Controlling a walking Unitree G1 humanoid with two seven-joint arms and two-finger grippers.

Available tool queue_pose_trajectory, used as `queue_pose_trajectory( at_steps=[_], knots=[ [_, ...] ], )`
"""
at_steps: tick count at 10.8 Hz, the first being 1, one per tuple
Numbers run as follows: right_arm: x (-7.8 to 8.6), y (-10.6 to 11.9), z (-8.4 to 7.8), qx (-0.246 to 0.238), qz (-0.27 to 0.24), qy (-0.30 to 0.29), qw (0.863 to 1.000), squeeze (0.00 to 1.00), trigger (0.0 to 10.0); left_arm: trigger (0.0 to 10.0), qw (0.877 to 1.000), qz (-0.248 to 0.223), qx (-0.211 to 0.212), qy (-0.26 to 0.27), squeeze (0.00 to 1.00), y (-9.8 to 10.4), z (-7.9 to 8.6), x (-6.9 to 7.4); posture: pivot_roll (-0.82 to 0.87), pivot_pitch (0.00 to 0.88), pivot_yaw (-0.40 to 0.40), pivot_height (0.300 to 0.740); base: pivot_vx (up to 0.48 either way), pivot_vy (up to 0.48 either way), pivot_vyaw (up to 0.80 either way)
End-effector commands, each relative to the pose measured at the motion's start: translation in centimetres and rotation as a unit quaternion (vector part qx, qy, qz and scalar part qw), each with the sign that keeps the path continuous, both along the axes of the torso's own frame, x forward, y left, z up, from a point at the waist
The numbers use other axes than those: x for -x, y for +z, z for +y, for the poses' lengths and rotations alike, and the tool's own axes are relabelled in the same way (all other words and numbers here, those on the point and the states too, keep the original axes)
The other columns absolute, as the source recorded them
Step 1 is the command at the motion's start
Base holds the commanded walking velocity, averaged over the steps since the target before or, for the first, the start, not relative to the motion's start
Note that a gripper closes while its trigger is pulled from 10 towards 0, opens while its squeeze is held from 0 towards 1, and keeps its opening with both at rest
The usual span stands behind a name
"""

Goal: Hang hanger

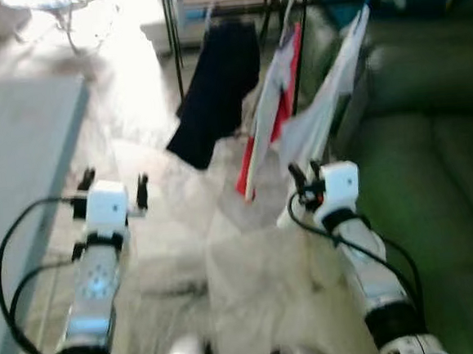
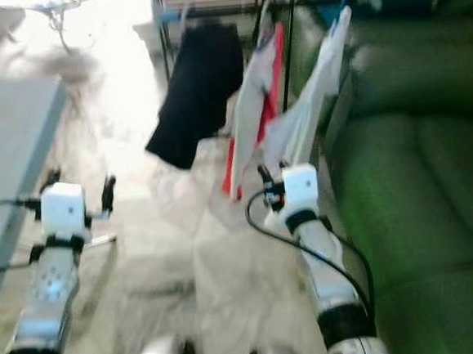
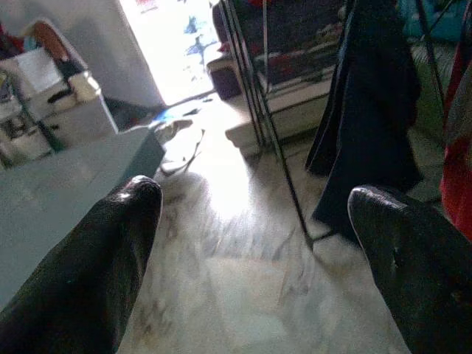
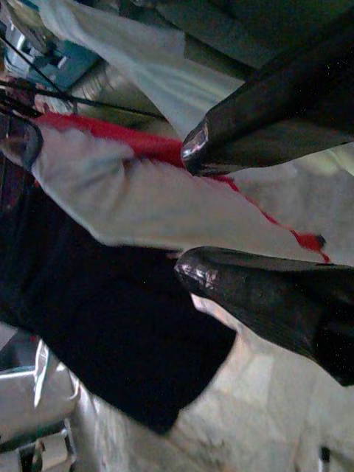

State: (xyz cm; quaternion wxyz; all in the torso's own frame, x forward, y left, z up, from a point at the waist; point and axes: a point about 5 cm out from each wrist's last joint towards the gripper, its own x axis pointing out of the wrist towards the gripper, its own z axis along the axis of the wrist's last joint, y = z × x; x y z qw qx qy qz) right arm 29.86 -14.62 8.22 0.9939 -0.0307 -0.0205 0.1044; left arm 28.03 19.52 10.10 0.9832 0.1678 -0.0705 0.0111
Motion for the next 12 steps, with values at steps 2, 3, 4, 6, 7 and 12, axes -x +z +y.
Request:
queue_pose_trajectory(
  at_steps=[2,3,4,6,7,12],
  knots=[
    [0.0,-0.5,-0.6,0.021,0.011,-0.024,0.999,0.0,10.0,10.0,1.0,0.006,-0.001,0.016,0.0,0.0,-0.2,-0.4,0.06,0.091,-0.05,0.74,0.315,0.358,0.0],
    [-0.1,-0.6,-0.8,0.026,0.013,-0.022,0.999,0.0,10.0,10.0,1.0,0.004,-0.004,0.025,0.0,0.0,0.1,-0.4,0.06,0.091,-0.05,0.74,0.266,0.398,0.0],
    [0.0,-0.7,-1.4,0.028,0.012,-0.029,0.999,0.0,10.0,10.0,0.999,0.002,-0.007,0.037,0.0,0.0,0.5,-0.3,0.06,0.091,-0.051,0.74,0.0,0.42,0.0],
    [0.0,-0.6,-1.7,0.027,0.008,-0.035,0.999,0.0,10.0,10.0,0.999,0.002,-0.015,0.044,0.0,0.0,0.7,-0.3,0.06,0.089,-0.049,0.74,0.0,0.439,0.0],
    [0.0,-0.4,-1.7,0.025,0.001,-0.038,0.999,0.0,10.0,10.0,0.999,-0.005,-0.025,0.043,0.0,0.3,0.7,-0.5,0.06,0.087,-0.047,0.74,0.0,0.45,0.0],
    [-0.2,0.5,-2.0,0.045,-0.034,-0.05,0.997,0.0,10.0,10.0,0.998,-0.041,-0.046,0.019,0.0,1.8,0.9,-1.1,0.07,0.085,-0.047,0.74,0.0,0.442,0.0]
  ],
)
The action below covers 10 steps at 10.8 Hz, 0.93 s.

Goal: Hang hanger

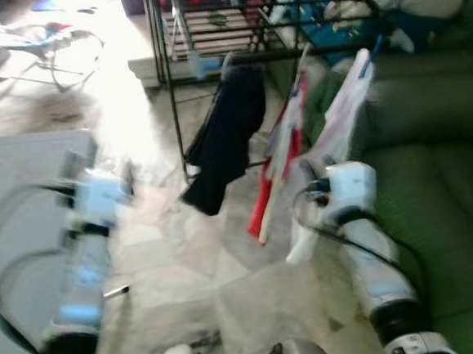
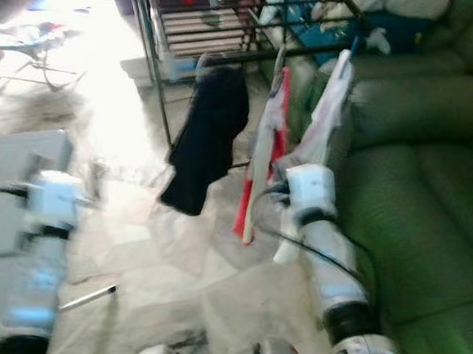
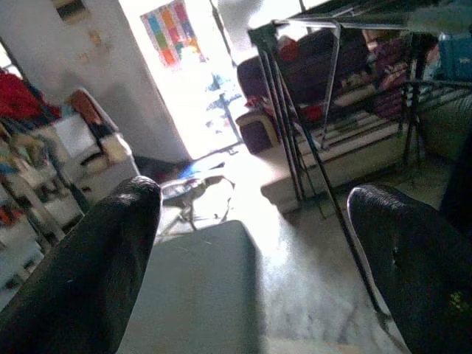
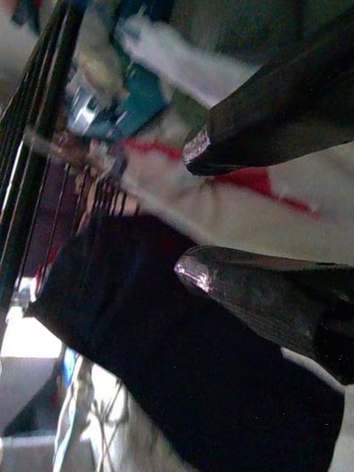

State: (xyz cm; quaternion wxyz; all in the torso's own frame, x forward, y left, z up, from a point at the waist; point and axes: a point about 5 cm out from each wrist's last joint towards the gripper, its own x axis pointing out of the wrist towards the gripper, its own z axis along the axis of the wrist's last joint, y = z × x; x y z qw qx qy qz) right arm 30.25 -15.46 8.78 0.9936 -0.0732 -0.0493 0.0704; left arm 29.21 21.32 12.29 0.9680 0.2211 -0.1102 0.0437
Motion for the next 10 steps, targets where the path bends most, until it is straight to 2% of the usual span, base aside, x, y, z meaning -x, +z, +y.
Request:
queue_pose_trajectory(
  at_steps=[1,3,4,5,10],
  knots=[
    [0.14,-0.02,-1.08,0.005,0.0,-0.017,1.0,0.0,10.0,10.0,1.0,0.005,0.003,-0.025,0.0,-0.31,-0.98,-0.02,0.07,0.086,-0.047,0.74,0.33,0.349,0.0],
    [0.13,0.0,-1.1,0.005,-0.005,-0.018,1.0,0.0,10.0,10.0,0.999,-0.013,0.027,-0.012,0.0,0.13,-0.41,-0.18,0.06,0.087,-0.051,0.74,0.0,0.0,0.0],
    [0.16,0.02,-1.14,0.007,-0.005,-0.017,1.0,0.0,10.0,10.0,0.999,0.002,0.041,-0.015,0.0,-0.13,-0.34,-0.32,0.06,0.088,-0.053,0.74,0.0,0.0,0.0],
    [0.22,0.06,-1.09,0.011,-0.006,-0.009,1.0,0.0,10.0,10.0,0.999,-0.004,0.038,-0.036,0.0,-0.01,-0.36,-0.34,0.06,0.087,-0.055,0.74,0.36,0.0,0.0],
    [0.23,0.29,-1.41,0.01,-0.009,-0.002,1.0,0.0,10.0,10.0,0.998,-0.006,0.046,-0.037,0.0,-0.15,-0.96,-0.61,0.04,0.085,-0.065,0.74,0.438,0.0,0.0]
  ],
)
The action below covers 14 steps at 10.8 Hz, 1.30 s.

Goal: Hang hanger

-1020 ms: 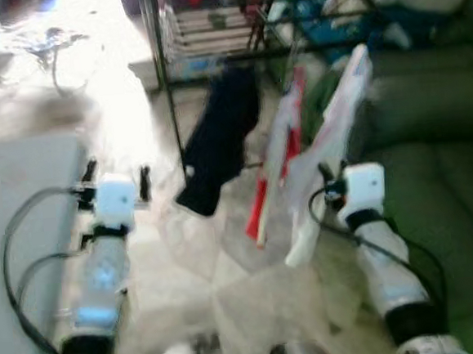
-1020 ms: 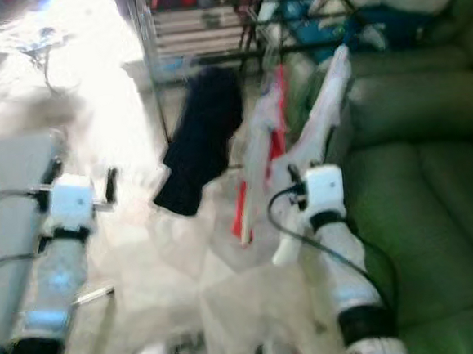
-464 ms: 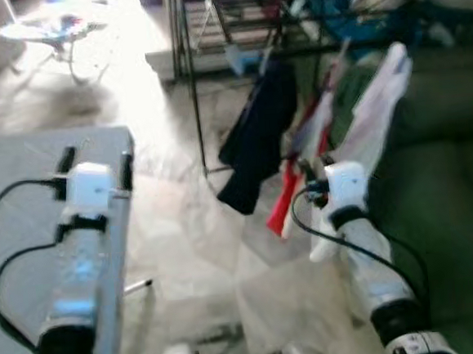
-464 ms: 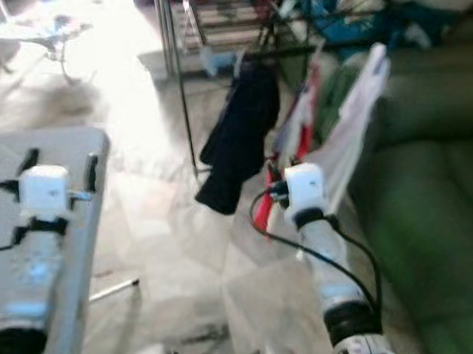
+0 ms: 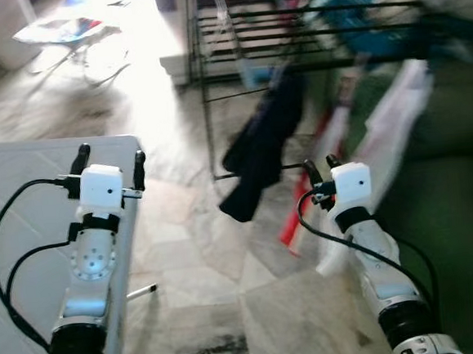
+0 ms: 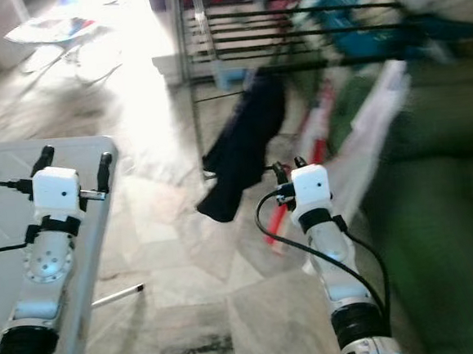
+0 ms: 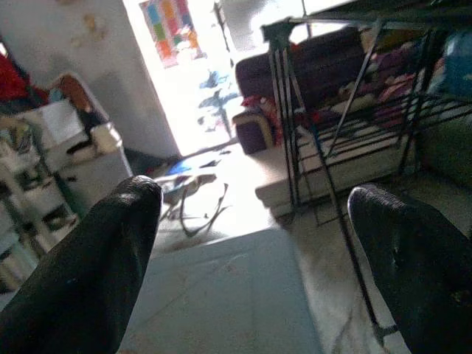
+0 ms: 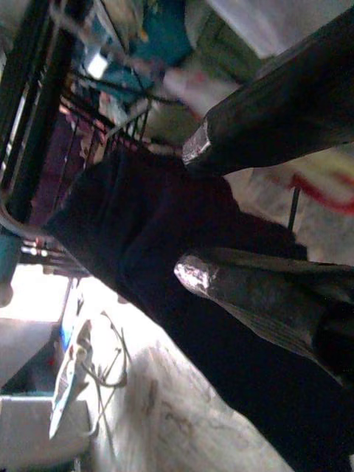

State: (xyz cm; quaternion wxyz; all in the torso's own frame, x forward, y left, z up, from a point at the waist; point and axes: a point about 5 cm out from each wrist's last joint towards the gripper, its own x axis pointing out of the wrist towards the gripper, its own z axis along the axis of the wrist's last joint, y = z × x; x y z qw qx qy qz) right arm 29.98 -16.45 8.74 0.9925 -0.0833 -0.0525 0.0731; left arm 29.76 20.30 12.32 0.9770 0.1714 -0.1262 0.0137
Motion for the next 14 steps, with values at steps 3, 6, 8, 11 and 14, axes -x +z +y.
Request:
queue_pose_trajectory(
  at_steps=[3,6,8,11,14],
  knots=[
    [-0.1,0.3,-0.6,0.001,-0.005,-0.005,1.0,0.0,10.0,10.0,1.0,0.011,0.006,0.015,0.0,-0.4,0.1,-0.1,0.04,0.085,-0.067,0.74,0.406,0.18,0.0],
    [0.1,0.2,-0.6,-0.005,-0.005,-0.006,1.0,0.0,10.0,10.0,0.999,0.011,0.005,0.032,0.0,-0.4,0.5,-0.3,0.04,0.09,-0.065,0.74,0.199,0.393,0.0],
    [0.2,0.4,-0.9,-0.01,-0.01,-0.012,1.0,1.0,10.0,10.0,0.999,-0.003,-0.01,0.035,0.0,-0.2,0.6,-0.1,0.04,0.093,-0.064,0.74,0.0,0.214,0.0],
    [0.4,0.6,-0.1,-0.014,-0.015,0.008,1.0,0.38,10.0,10.0,0.999,-0.008,-0.016,0.045,0.0,0.0,0.9,0.0,0.05,0.097,-0.062,0.74,0.0,0.0,0.0],
    [1.6,1.1,4.6,-0.01,-0.006,0.181,0.983,0.0,10.0,10.0,0.999,0.001,-0.03,0.045,0.0,-0.3,0.8,0.0,0.04,0.102,-0.058,0.74,0.0,0.0,0.0]
  ],
)
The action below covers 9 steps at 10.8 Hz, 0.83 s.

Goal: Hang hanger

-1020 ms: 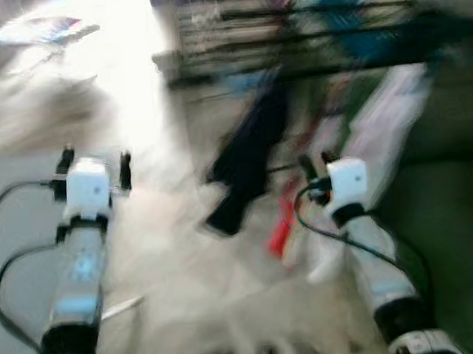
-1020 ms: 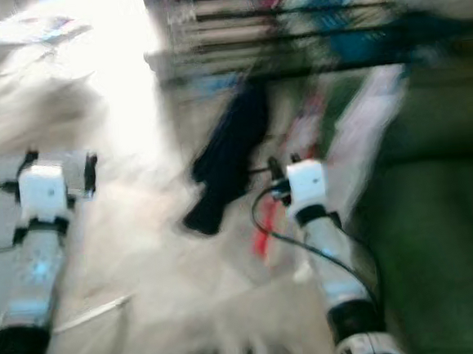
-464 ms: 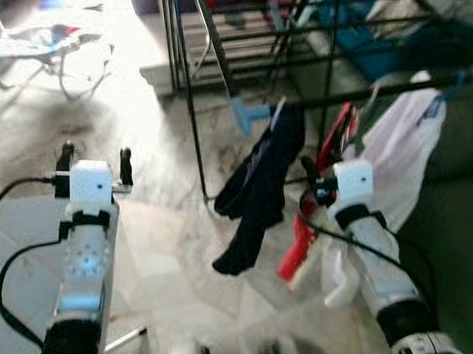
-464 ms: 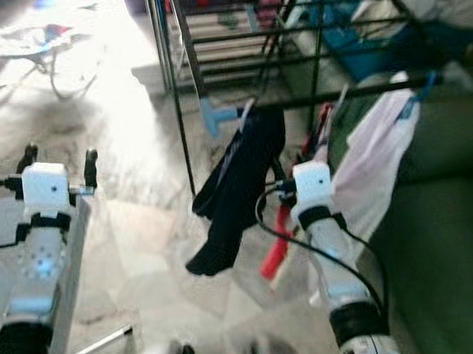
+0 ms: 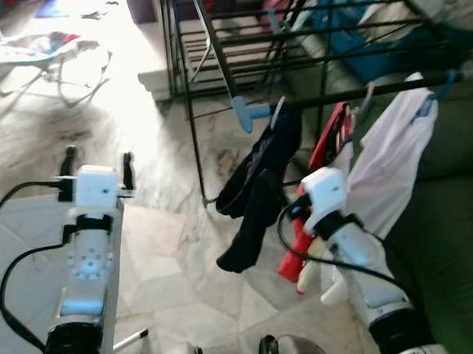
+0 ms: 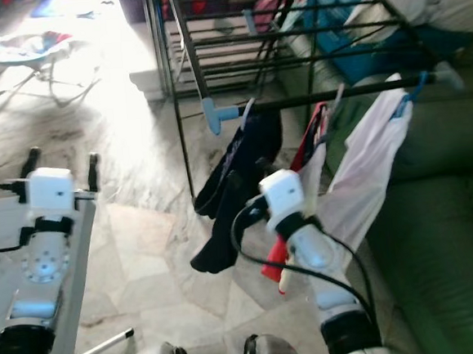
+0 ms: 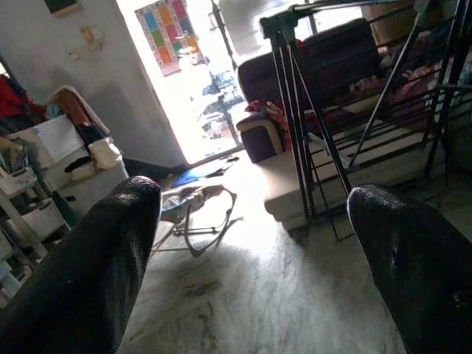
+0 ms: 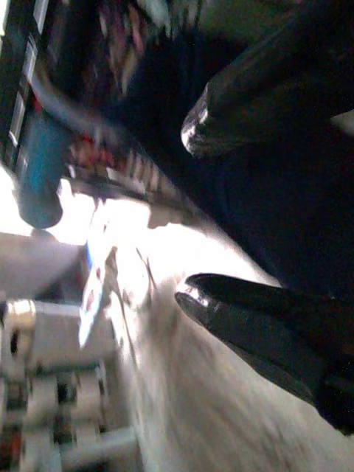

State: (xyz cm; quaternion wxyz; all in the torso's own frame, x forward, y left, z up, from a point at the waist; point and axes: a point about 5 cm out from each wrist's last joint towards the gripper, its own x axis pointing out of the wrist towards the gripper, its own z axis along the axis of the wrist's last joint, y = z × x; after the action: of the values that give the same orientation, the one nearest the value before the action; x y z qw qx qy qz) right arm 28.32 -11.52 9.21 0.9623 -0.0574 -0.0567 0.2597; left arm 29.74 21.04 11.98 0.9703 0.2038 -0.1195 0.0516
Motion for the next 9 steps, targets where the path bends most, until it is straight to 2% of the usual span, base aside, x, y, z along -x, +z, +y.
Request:
queue_pose_trajectory(
  at_steps=[1,2,3,4,5,7,9],
  knots=[
    [0.0,-0.1,0.9,0.001,0.024,0.03,0.999,0.0,10.0,10.0,1.0,0.01,-0.009,-0.004,0.0,-0.2,-0.2,0.0,0.05,0.108,-0.055,0.74,0.0,0.0,0.0],
    [0.0,-1.9,1.6,0.019,0.088,0.056,0.994,0.0,10.0,10.0,1.0,0.02,-0.009,-0.005,0.0,-0.5,-0.3,0.0,0.05,0.111,-0.054,0.74,0.0,0.0,0.0],
    [0.1,-3.3,1.7,0.047,0.129,0.066,0.988,0.0,10.0,10.0,1.0,0.026,-0.008,-0.007,0.0,-0.7,-0.3,0.1,0.05,0.113,-0.054,0.74,0.0,0.0,0.0],
    [-0.4,-4.9,0.8,0.091,0.167,0.042,0.981,0.0,10.0,10.0,0.999,0.034,-0.007,-0.014,0.0,-1.0,-0.6,0.1,0.06,0.112,-0.056,0.74,0.0,0.0,0.0],
    [-0.9,-5.3,-0.5,0.101,0.193,0.001,0.976,0.0,10.0,10.0,0.999,0.04,-0.005,-0.019,0.0,-1.2,-0.8,0.2,0.06,0.112,-0.059,0.74,0.0,0.0,0.0],
    [-1.7,-5.8,-4.5,0.132,0.211,-0.11,0.962,0.0,10.0,10.0,0.999,0.048,-0.001,-0.021,0.0,-1.5,-0.8,0.3,0.06,0.112,-0.061,0.74,0.0,0.0,0.0],
    [-2.0,-4.6,-5.4,0.113,0.178,-0.129,0.969,0.0,10.0,10.0,0.999,0.049,0.001,-0.023,0.0,-1.5,-0.9,0.2,0.05,0.11,-0.059,0.74,0.0,0.0,0.0]
  ],
)
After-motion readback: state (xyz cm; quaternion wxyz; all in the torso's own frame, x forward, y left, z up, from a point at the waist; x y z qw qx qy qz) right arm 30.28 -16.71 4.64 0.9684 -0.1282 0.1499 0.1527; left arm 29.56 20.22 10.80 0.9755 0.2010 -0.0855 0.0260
